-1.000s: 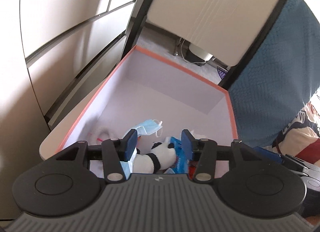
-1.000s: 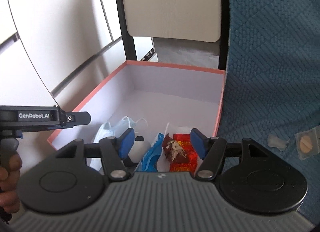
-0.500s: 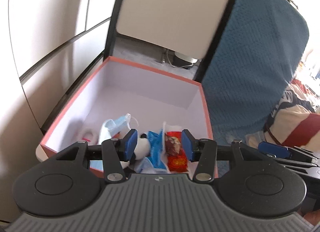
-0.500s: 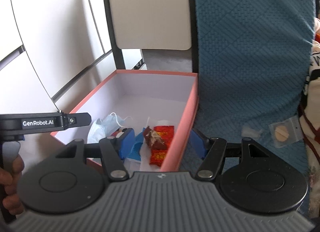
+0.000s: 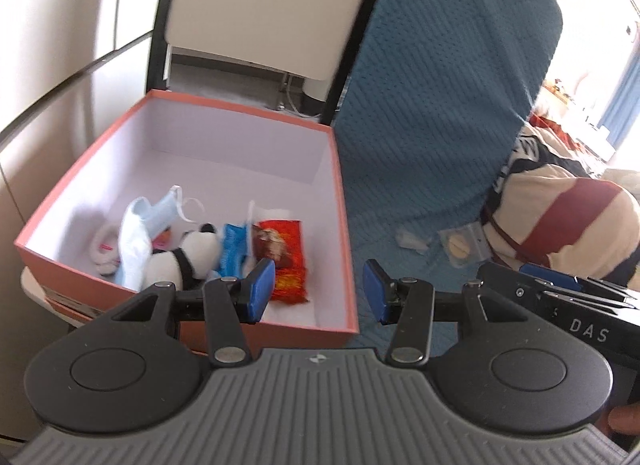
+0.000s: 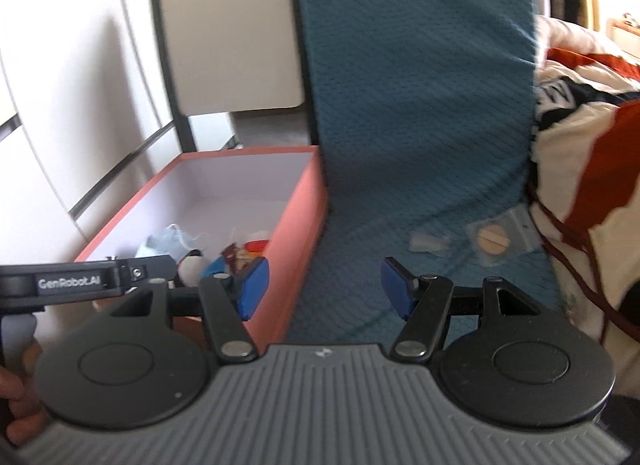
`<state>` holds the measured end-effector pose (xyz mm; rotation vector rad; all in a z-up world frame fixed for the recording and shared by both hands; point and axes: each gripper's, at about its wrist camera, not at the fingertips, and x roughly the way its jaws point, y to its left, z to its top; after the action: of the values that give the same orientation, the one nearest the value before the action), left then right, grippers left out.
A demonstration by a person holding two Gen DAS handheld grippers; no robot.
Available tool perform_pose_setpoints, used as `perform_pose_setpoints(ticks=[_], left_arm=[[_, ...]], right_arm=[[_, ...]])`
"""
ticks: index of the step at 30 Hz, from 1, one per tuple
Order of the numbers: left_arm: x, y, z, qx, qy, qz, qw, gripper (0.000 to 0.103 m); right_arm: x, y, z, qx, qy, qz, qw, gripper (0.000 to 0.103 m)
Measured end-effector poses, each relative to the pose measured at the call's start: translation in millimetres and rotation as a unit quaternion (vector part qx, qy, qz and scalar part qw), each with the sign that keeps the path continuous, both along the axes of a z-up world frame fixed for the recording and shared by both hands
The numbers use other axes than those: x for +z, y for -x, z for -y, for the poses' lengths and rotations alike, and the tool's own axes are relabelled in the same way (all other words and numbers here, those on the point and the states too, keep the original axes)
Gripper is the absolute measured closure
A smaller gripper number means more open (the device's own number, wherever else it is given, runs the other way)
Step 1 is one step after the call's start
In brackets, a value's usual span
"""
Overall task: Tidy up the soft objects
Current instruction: 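Withdraw both tools from the box back over the chair seat, then move both open tools toward the clear plastic piece on the seat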
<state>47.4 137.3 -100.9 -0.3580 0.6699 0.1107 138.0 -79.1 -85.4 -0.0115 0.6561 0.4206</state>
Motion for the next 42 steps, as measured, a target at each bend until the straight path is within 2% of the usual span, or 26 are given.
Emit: perform_pose_setpoints(ticks=[8, 12, 16, 19, 27, 37, 42], left_arm=[[1.1, 3.2, 39.0, -0.013, 0.014, 0.017, 0.9997, 0.048], [-2.8, 2.0, 60.5, -0.018, -0.003, 0.023, 0.9996, 0.048], [-10.0, -0.2, 76.9, -0.012, 0.007, 0.007, 0.9999, 0.048], [-13.0, -0.5, 89.0, -0.019, 0.005, 0.003, 0.9998, 0.048], [-22.8, -4.1, 113.8, -0.034, 0.008, -0.006, 0.9994, 0.048], [-41.5, -23.0, 136.6, -0.071, 0.015, -0.017, 0.9972, 0.048], [-48.5, -39.0, 139.0, -0.086, 0.001, -0.017, 0.9962, 0.048]], right_arm=[[-5.9, 7.4, 39.0, -0.021, -0.004, 0.0, 1.0, 0.038], [-13.3, 10.5, 58.4, -0.034, -0.002, 0.003, 0.999, 0.038], [-19.3, 13.0, 76.9, -0.046, -0.003, 0.0, 0.999, 0.038], [-21.4, 16.1, 87.6, -0.053, 0.009, 0.006, 0.999, 0.038], [-33.4, 22.4, 122.0, -0.079, 0.005, -0.002, 0.997, 0.038], [-55.0, 22.4, 141.0, -0.101, 0.019, -0.013, 0.995, 0.038], [-60.9, 14.7, 141.4, -0.105, 0.02, -0.007, 0.994, 0.038]])
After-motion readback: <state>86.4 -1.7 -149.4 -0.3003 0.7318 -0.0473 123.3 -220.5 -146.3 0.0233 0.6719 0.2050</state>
